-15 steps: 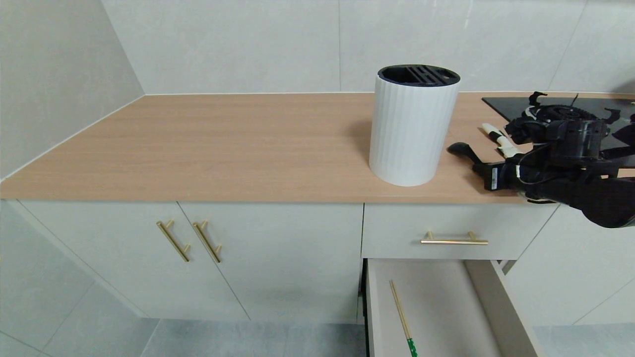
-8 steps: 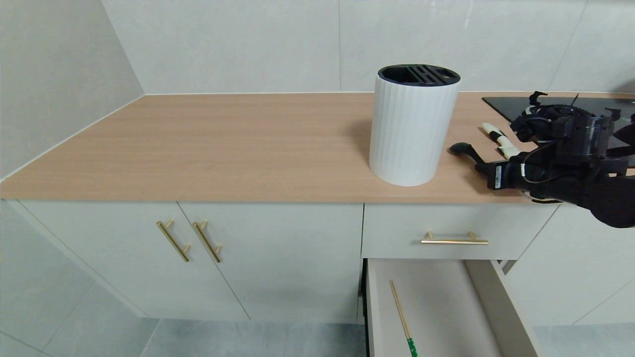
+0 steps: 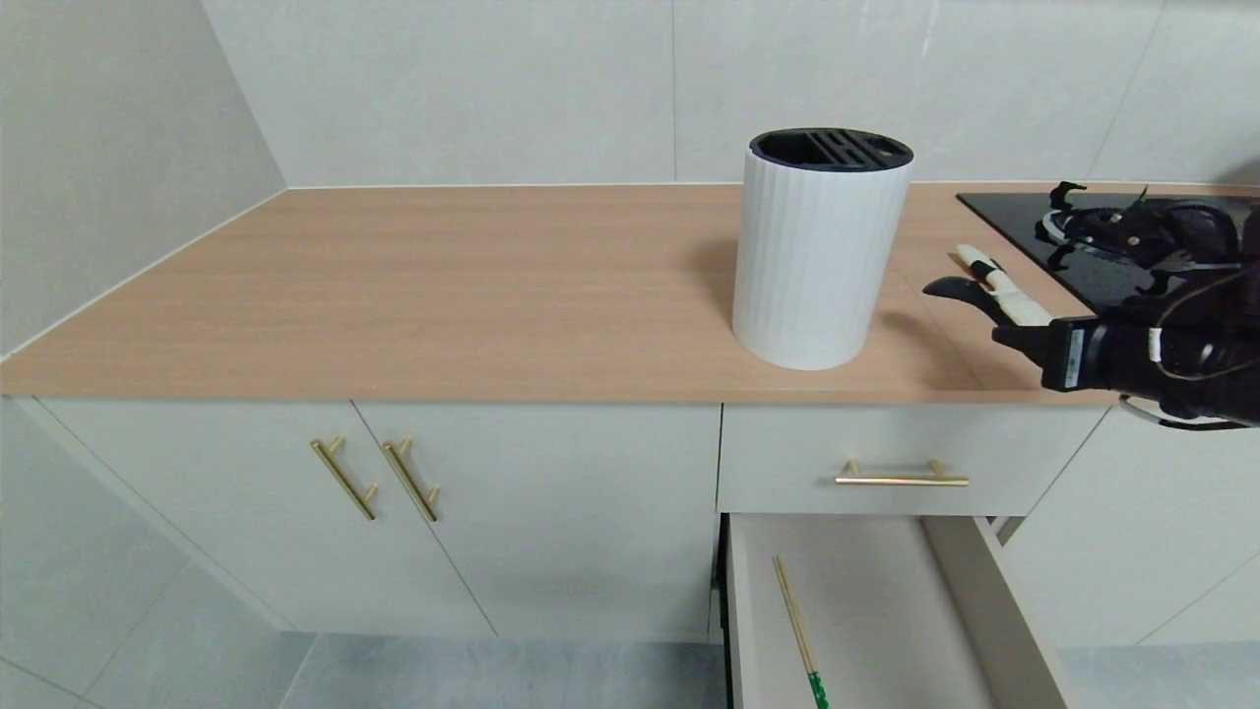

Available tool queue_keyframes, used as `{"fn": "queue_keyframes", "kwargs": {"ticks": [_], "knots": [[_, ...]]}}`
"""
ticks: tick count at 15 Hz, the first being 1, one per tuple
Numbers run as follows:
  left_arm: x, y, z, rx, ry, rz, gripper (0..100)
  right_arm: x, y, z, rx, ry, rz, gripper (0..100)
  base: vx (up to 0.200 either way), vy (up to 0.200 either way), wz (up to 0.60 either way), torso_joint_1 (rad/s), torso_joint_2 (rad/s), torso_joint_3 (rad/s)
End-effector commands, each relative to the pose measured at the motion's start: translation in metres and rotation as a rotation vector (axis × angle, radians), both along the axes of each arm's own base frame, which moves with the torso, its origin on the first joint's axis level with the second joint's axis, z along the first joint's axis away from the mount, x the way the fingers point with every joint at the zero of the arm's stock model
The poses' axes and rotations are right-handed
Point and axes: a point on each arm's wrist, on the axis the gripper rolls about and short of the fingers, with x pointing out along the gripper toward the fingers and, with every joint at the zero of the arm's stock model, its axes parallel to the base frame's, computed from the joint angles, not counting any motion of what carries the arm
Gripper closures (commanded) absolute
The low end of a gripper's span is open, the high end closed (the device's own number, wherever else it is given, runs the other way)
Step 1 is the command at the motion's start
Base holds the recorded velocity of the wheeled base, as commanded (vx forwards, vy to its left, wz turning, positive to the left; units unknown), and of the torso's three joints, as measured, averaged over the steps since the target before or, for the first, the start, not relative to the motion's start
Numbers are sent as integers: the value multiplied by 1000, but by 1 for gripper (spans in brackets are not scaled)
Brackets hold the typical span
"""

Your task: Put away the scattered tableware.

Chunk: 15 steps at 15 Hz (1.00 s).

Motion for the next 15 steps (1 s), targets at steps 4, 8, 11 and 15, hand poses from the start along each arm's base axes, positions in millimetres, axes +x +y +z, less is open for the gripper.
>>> {"fn": "queue_keyframes", "kwargs": {"ticks": [4, 8, 11, 15], "knots": [[0, 0, 0, 0, 0, 1, 0, -87, -11, -8, -101, -32, 51, 100, 0, 0, 0, 0, 0, 0], [0, 0, 0, 0, 0, 1, 0, -134, -7, -14, -88, -90, 136, 100, 0, 0, 0, 0, 0, 0], [0, 0, 0, 0, 0, 1, 0, -137, 1, -41, -138, -4, 209, 100, 0, 0, 0, 0, 0, 0], [0, 0, 0, 0, 0, 1, 0, -128, 8, -63, -229, 82, 266, 100, 0, 0, 0, -113, 246, 137]]}}
